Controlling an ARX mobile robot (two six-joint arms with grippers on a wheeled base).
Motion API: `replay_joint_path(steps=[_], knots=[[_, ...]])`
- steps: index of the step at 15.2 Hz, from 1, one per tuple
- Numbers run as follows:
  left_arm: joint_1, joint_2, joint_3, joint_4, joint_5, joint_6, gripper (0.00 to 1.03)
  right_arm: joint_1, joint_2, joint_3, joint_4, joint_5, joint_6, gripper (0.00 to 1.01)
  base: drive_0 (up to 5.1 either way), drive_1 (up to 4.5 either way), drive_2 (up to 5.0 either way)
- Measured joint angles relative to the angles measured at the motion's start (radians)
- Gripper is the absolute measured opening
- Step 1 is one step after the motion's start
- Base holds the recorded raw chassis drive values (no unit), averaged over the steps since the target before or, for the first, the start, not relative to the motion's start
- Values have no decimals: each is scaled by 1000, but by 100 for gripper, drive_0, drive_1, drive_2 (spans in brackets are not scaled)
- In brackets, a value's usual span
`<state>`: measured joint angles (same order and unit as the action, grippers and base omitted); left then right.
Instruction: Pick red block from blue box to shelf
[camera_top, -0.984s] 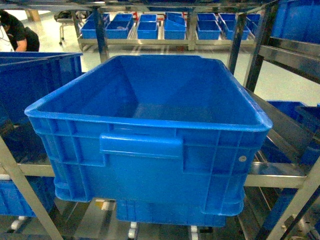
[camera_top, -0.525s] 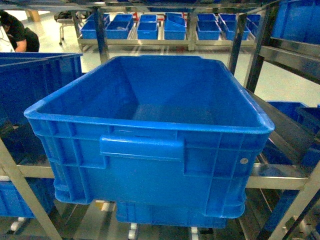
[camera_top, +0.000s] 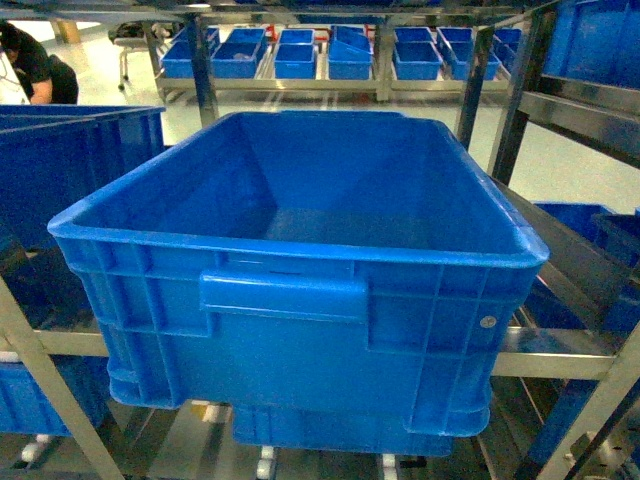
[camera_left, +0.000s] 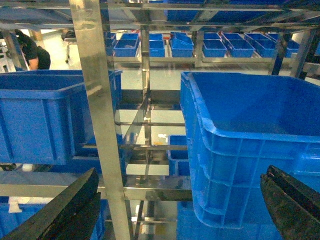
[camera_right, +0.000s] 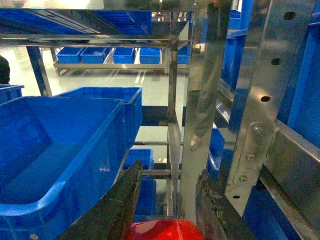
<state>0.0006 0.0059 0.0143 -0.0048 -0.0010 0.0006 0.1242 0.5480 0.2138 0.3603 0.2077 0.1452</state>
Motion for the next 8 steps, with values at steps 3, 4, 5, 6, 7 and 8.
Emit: replay_joint_path(steps=[3,4,5,6,7,8], knots=[[0,0,0,0,0,0,98,0,0,0,0,0,0,27,0,0,0],[0,0,0,0,0,0,98,0,0,0,0,0,0,27,0,0,0],[0,0,0,0,0,0,98,0,0,0,0,0,0,27,0,0,0],[0,0,0,0,0,0,98,0,0,0,0,0,0,27,0,0,0],[0,0,0,0,0,0,98,0,0,0,0,0,0,27,0,0,0],[0,0,0,0,0,0,98,0,0,0,0,0,0,27,0,0,0]])
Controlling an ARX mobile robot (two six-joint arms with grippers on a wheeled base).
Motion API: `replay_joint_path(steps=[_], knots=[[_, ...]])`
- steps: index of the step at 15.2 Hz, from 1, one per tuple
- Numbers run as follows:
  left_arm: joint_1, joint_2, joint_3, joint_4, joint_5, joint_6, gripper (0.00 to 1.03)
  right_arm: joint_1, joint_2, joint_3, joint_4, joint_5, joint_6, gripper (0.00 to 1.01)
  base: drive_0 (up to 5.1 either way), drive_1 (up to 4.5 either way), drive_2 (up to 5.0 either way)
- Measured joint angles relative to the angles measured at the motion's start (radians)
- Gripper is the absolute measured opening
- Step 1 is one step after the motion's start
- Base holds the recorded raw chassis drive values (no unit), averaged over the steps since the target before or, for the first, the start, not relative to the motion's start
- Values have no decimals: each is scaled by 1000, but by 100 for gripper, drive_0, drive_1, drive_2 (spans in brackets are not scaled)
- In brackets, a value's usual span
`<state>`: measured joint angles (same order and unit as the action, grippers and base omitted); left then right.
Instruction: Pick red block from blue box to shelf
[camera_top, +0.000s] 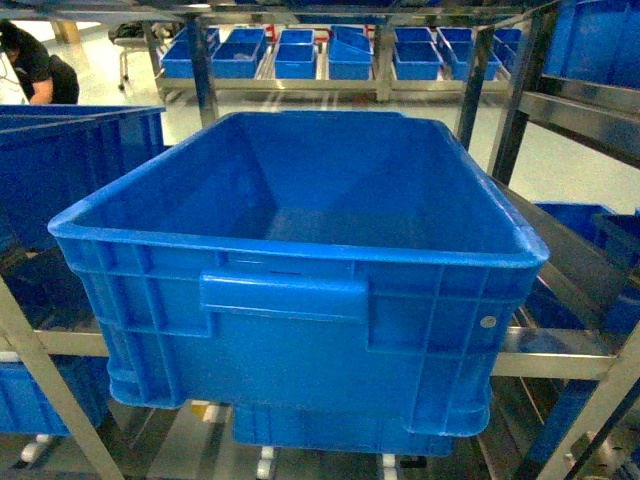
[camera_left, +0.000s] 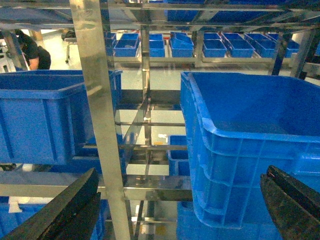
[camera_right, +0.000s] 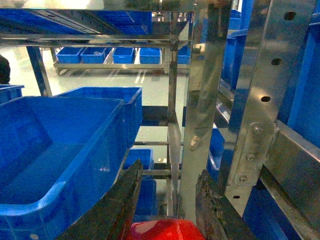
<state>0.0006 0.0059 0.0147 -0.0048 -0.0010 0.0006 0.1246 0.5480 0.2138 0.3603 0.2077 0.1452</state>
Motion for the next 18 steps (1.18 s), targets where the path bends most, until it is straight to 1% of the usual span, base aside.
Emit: replay_joint_path(steps=[13,14,15,16,17,18], knots=[[0,0,0,0,0,0,98,0,0,0,0,0,0,27,0,0,0],[0,0,0,0,0,0,98,-23,14,99,-317,-97,-68,27,0,0,0],[0,0,0,1,0,0,98,-20,15,103,-367,-106,-90,27,0,0,0],[0,0,0,1,0,0,98,-19,83,116,-347,-142,-65,27,0,0,0],[0,0,0,1,0,0,98,-3,148,130,-294,-164,-44,27,0,0,0],[0,0,0,1,0,0,98,27,224,151,-219,-175,-38,27,0,0,0]])
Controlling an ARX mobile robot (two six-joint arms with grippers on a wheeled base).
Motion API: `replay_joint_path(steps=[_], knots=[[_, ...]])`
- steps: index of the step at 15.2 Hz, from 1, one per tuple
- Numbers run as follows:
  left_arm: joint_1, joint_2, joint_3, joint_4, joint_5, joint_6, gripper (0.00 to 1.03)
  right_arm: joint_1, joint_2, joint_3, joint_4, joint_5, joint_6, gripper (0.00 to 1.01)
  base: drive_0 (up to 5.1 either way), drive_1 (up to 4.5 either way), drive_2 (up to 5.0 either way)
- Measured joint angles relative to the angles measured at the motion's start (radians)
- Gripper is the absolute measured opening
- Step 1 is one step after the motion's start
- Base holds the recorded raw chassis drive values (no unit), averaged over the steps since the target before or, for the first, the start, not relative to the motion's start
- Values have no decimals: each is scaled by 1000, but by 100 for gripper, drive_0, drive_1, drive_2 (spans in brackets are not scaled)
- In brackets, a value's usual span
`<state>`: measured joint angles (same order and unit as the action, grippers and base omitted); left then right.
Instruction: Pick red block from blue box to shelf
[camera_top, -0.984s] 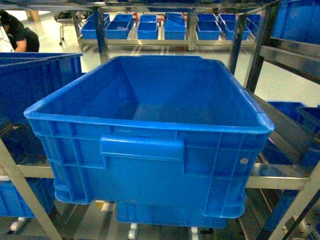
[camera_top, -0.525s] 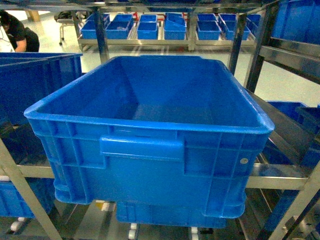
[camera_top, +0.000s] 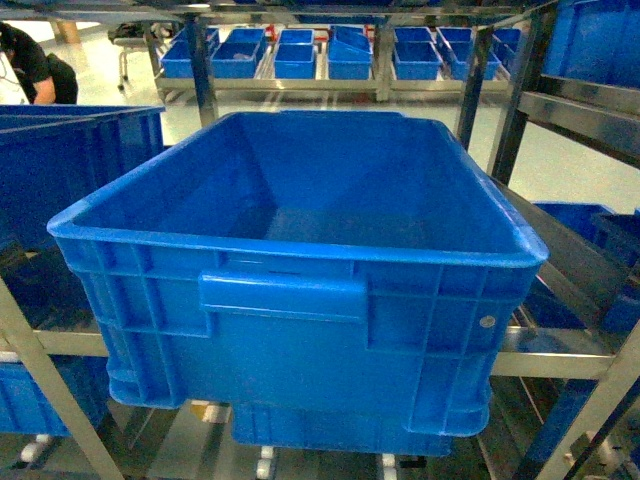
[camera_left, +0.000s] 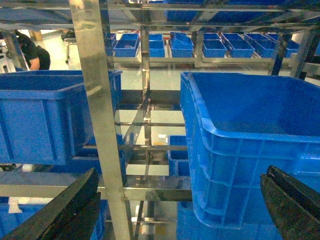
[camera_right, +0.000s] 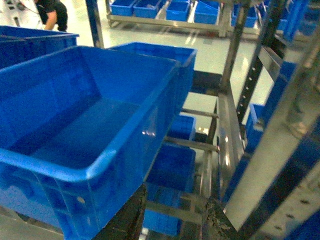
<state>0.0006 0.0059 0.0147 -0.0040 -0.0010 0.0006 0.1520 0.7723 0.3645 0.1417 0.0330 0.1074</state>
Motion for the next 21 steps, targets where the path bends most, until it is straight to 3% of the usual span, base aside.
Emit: replay_joint_path(steps=[2,5,9,13,16,21], knots=[[0,0,0,0,0,0,98,47,171,91,145,-42,1,27,0,0,0],[0,0,0,0,0,0,98,65,285,159,224,-80,8,27,0,0,0],[0,0,0,0,0,0,98,105,552,244,390,-195,60,27,0,0,0],[0,0,0,0,0,0,98,175,743,325,520,-211,44,27,0,0,0],[0,0,0,0,0,0,98,189,865,433,518,-213,14,27,0,0,0],[0,0,0,0,0,0,98,201,1022,595,472,-220,1,27,0,0,0]])
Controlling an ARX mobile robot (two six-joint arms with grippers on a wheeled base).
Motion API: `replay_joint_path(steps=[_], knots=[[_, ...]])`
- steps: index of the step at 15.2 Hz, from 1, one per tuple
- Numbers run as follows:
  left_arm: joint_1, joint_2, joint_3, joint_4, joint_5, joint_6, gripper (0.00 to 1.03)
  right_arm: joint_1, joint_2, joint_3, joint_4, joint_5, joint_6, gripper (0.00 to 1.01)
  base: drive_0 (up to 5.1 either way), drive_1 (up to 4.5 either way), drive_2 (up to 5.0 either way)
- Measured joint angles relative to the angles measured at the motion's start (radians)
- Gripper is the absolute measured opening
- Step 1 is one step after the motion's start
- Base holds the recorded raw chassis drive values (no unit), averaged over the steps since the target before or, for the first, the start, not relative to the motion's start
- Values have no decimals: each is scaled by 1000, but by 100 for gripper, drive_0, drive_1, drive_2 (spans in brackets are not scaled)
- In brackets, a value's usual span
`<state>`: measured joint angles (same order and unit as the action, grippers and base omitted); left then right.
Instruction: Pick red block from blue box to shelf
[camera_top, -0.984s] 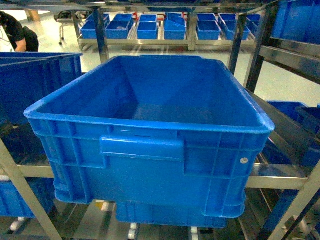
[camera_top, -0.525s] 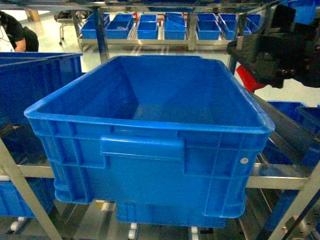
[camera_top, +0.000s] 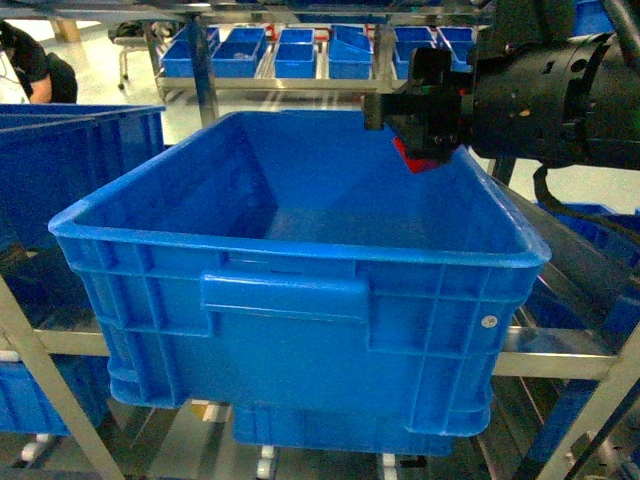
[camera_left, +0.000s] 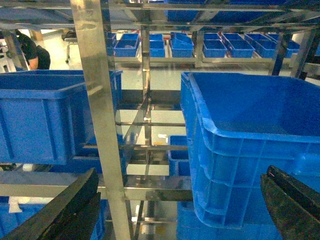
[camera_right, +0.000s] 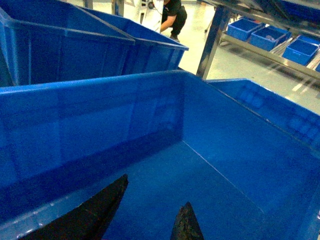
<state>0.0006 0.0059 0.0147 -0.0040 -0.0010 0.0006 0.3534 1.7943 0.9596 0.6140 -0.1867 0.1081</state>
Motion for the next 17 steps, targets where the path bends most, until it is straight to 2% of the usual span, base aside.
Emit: replay_joint_path(steps=[5,6,11,12,14,17], knots=[[0,0,0,0,0,0,98,8,47,12,16,15,3,27,0,0,0],[0,0,0,0,0,0,98,14,51,12,19,19,2,31,0,0,0],[0,0,0,0,0,0,98,33,28,0,35,29,5,100,0,0,0],[0,0,0,0,0,0,98,33,0,-8,34,29,6,97,0,0,0],[0,0,0,0,0,0,98,24,-76,-47,25,11,7,98,0,0,0],[0,0,0,0,0,0,98,-50,-209,-119,6,-42,6,98,0,0,0]])
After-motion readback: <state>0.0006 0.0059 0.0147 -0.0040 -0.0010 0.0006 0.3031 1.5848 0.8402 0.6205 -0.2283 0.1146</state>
